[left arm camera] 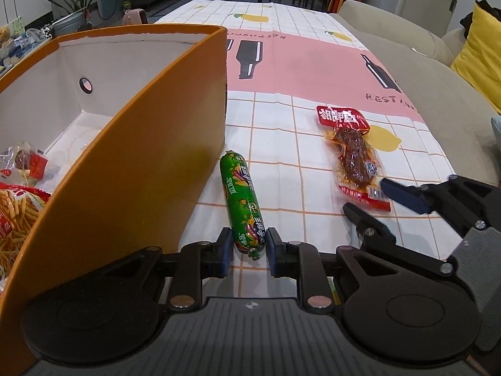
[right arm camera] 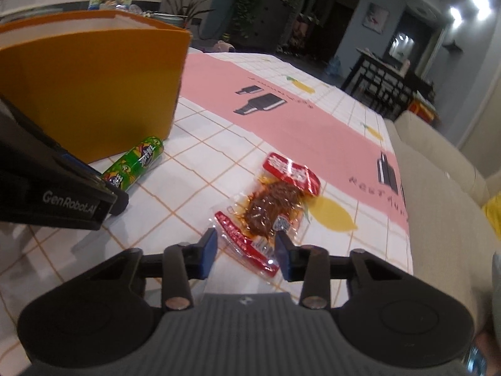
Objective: Organize snacks
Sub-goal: 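Grasp the green sausage with left gripper while right gripper grasps the red-labelled meat pack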
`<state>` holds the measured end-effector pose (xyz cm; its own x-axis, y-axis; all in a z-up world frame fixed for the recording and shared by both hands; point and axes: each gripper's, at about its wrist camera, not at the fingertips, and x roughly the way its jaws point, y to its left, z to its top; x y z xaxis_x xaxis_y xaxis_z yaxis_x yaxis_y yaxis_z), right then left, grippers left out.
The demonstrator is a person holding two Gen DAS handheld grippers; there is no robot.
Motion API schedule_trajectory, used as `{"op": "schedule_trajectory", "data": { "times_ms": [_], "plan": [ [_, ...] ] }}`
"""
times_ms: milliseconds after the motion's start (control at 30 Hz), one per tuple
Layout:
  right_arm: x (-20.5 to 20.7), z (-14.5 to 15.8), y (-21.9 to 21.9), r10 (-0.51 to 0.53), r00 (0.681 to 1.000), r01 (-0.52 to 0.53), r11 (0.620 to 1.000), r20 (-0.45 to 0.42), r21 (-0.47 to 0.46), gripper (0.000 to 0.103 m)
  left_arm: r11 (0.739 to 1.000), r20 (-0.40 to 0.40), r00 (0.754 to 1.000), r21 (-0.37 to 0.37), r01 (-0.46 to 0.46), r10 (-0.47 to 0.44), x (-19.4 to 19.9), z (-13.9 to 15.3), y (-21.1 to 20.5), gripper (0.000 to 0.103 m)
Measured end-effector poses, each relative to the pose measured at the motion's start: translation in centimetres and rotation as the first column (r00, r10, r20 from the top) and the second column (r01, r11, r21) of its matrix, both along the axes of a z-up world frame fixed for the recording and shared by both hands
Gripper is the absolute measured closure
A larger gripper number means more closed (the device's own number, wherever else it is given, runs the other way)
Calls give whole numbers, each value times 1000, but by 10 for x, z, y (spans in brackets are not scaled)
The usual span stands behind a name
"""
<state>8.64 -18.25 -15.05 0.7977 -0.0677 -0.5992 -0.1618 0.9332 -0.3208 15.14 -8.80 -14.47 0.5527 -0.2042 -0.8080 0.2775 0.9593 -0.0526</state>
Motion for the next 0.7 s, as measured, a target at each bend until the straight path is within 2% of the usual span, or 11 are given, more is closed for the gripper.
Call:
{"op": "schedule_trajectory", "data": {
  "times_ms": [33,67,233,467,700],
  "plan": [
    [1,-1,2,6,1000,-6,1000,-1,-9,81,1000,0,1000,2,1,-1,0,0,0,78],
    [2,-2,4,13,1000,-13,1000,-4,-13,91,1000,0,1000,3,2,-2,0,0,0,78],
    [1,-2,7,25,1000,-25,999,-12,-22,103,1000,-2,1000,4,8,-8,0,0,0,78],
    [-15,8,9,16,999,-18,999,-44,-37,103,999,-34,998,5,48,-48,-6,2,4,79],
    [-52,13,26,85,987,-108,980,-139,-168,103,991,-115,985,2,132,-131,-21,7,7,79]
  ]
}}
